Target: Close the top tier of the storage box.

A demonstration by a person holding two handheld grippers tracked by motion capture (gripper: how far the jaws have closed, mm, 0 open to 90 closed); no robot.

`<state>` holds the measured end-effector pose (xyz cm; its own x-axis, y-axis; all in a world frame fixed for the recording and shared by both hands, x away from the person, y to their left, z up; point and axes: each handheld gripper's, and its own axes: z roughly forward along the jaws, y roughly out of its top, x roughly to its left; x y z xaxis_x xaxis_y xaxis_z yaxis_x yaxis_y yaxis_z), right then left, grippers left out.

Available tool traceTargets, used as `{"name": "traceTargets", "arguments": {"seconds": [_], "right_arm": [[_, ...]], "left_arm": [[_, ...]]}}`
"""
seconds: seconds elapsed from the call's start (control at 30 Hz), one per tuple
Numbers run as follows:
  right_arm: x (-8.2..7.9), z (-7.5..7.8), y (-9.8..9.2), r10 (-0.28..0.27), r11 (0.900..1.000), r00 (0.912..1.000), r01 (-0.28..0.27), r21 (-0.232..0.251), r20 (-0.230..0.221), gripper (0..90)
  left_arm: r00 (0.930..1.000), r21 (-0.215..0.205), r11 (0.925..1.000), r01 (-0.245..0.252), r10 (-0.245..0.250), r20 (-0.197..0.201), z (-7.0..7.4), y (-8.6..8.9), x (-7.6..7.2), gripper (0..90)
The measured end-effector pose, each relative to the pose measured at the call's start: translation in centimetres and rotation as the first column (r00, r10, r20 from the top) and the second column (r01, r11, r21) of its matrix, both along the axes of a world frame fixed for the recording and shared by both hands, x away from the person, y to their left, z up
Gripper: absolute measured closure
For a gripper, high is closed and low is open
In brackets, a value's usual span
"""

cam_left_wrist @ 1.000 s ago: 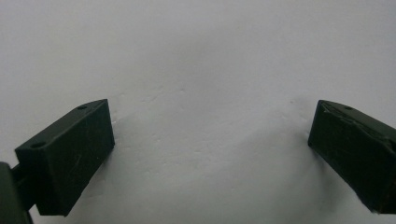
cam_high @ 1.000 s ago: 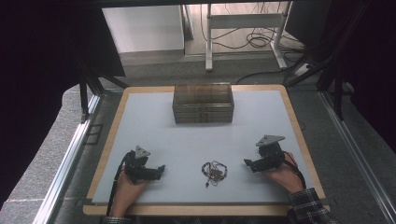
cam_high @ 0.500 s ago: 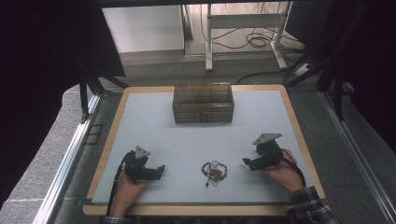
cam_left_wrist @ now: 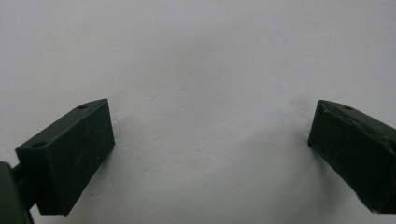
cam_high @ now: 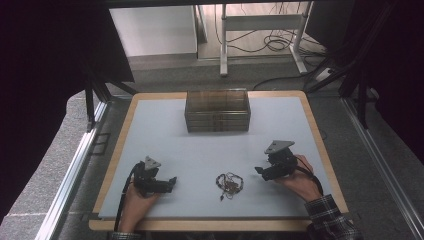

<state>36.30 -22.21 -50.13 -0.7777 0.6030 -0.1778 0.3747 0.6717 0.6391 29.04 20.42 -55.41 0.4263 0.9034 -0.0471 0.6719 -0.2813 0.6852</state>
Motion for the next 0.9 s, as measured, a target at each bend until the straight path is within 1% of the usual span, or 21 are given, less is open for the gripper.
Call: {"name": "traceTargets", "arguments": {"seconds": [0.03,0.1,0.2,0.23,0.3,0.33,0.5,0.67,0.9], "right_arm": [[0.1,0.1,0.3,0.004,1.000,0.9999,-0.004,-0.017,0.009,15.8],[0.1,0.1,0.4,0.005,1.000,0.9999,-0.005,-0.020,0.010,16.0],[0.2,0.2,0.7,0.032,0.998,0.9987,-0.030,-0.057,0.039,15.9],[0.2,0.2,0.8,0.037,0.997,0.9985,-0.034,-0.067,0.040,16.0],[0.2,0.2,0.9,0.037,0.997,0.9986,-0.035,-0.066,0.037,15.9],[0.3,0.2,1.0,0.043,0.996,0.9983,-0.040,-0.075,0.038,16.0],[0.3,0.5,1.8,0.058,0.994,0.9962,-0.052,-0.101,0.065,16.0],[0.5,0.8,2.5,0.075,0.992,0.9940,-0.066,-0.108,0.080,16.0],[0.7,0.9,3.4,0.092,0.987,0.9908,-0.077,-0.140,0.100,18.0]], "left_arm": [[1.0000,0.000,1.0000,0.000,0.000,0.000,0.0,0.0,0.0,0.6],[1.0000,0.000,1.0000,0.000,0.000,0.000,0.0,0.0,0.0,0.6],[1.0000,0.000,1.0000,0.000,0.000,0.000,0.0,0.0,0.0,0.6],[1.0000,0.000,1.0000,0.000,0.000,0.000,0.0,0.0,0.0,0.5],[1.0000,-0.001,1.0000,0.000,0.000,0.000,0.0,0.0,0.0,0.6],[1.0000,0.000,1.0000,0.000,0.000,0.000,0.0,0.0,0.0,0.5],[1.0000,0.000,1.0000,0.000,0.000,0.000,0.0,0.0,0.0,0.5],[1.0000,0.000,1.0000,0.000,0.000,0.000,0.0,0.0,0.0,0.6],[1.0000,0.000,1.0000,0.001,-0.001,0.000,0.0,0.0,0.0,0.5]]}}
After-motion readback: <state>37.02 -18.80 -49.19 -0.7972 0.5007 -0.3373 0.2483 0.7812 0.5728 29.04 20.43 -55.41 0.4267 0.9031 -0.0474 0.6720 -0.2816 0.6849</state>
